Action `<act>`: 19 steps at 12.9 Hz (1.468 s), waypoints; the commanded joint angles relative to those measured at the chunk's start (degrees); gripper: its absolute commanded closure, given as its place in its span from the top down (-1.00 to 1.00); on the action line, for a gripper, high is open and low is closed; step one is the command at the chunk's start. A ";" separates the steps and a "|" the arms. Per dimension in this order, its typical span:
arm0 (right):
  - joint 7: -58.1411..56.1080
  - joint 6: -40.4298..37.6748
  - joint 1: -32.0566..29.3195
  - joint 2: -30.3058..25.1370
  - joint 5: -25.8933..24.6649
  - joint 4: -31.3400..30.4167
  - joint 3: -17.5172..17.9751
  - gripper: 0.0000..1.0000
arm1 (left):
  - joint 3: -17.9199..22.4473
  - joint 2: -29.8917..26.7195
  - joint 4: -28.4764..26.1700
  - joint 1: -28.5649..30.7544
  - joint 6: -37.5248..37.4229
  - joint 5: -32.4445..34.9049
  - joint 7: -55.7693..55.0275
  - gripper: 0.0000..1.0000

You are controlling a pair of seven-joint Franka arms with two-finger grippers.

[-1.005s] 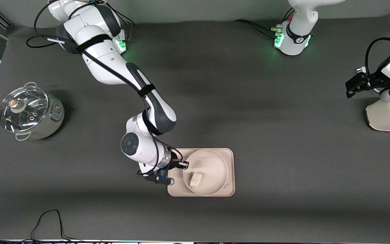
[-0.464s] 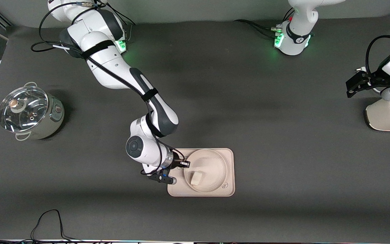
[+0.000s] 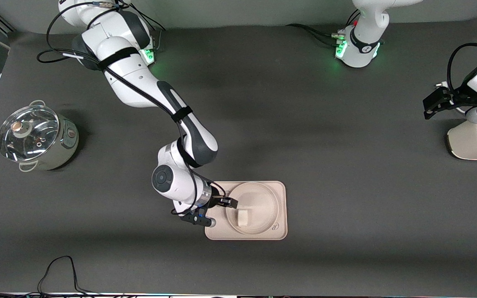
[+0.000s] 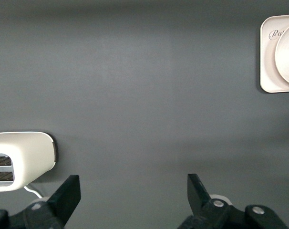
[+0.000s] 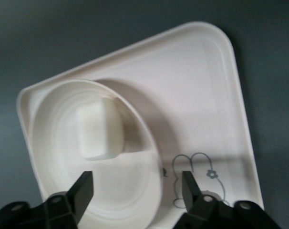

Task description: Place bun in plate and plate on tray

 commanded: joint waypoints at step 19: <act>-30.18 -42.66 -25.93 -53.59 -24.75 -21.97 -3.75 1.00 | 0.44 0.08 2.30 -1.26 -3.12 -0.27 -0.38 1.00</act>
